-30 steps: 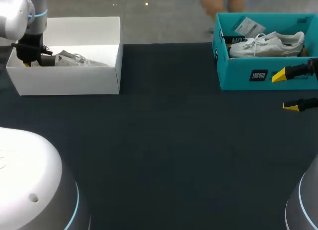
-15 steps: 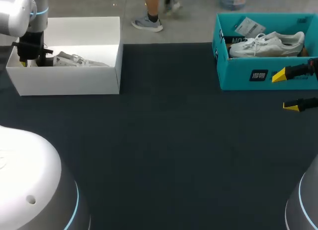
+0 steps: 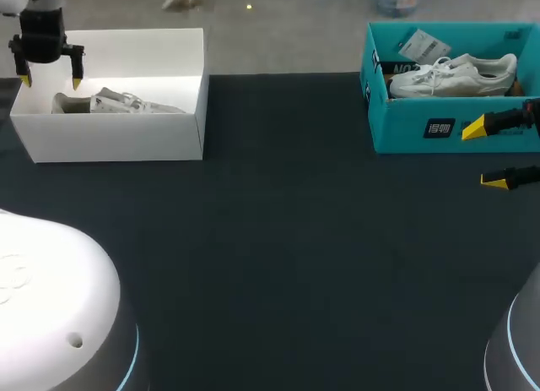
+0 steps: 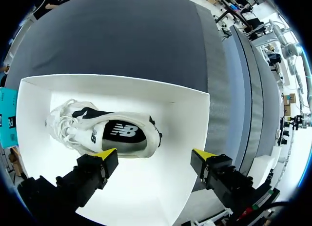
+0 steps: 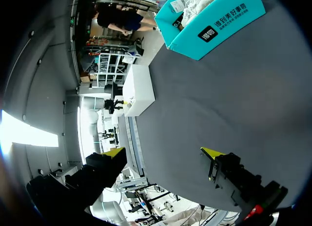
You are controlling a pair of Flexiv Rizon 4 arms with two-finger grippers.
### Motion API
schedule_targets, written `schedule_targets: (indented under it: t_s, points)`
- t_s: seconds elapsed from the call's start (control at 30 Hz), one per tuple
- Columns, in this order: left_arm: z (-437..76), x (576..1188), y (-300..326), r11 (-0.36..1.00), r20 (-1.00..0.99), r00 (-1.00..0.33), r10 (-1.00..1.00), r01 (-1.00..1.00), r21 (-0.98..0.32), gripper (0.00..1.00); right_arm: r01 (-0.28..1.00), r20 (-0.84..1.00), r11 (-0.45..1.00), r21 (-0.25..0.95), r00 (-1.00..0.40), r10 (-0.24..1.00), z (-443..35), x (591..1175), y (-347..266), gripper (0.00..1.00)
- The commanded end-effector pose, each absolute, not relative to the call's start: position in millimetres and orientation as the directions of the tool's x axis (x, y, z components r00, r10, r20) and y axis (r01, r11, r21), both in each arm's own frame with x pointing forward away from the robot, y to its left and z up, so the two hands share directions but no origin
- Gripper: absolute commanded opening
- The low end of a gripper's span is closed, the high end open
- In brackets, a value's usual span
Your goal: Take the shoe out of the shoebox, open the shoe tongue, remove and reinsert the insole, then place the shoe into the shoebox
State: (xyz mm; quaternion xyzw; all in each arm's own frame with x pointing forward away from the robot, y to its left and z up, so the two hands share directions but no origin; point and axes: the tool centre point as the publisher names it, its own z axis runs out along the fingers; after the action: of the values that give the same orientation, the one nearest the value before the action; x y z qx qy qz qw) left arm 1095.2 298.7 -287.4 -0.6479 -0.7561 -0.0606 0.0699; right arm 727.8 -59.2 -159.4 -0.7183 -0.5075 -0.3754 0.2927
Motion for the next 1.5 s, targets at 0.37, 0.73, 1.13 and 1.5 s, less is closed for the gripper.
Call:
schedule_targets:
  t_s: [0.37, 0.73, 1.13, 1.5]
  points:
    - [-191.6, 1075.7, 287.2, 0.241, 0.114, -0.239, 0.964, 0.970, -0.003, 1.00, 0.948, 0.835, -0.315, -0.040, 0.204, 0.511, -159.8, 727.6, -58.6, 1.00]
    - [-157.4, 1098.6, 284.1, 0.526, 0.029, -0.527, 0.849, 0.850, 0.033, 1.00, 0.948, 0.835, -0.315, -0.040, 0.204, 0.511, -159.8, 727.6, -58.6, 1.00]
    - [-157.4, 1098.6, 284.1, 0.526, 0.029, -0.527, 0.849, 0.850, 0.033, 1.00, 0.948, 0.835, -0.315, -0.040, 0.204, 0.511, -159.8, 727.6, -58.6, 1.00]
    - [-146.6, 1114.0, 239.9, 0.780, 0.052, -0.779, 0.625, 0.622, -0.068, 1.00, 0.948, 0.835, -0.315, -0.040, 0.204, 0.511, -159.8, 727.6, -58.6, 1.00]
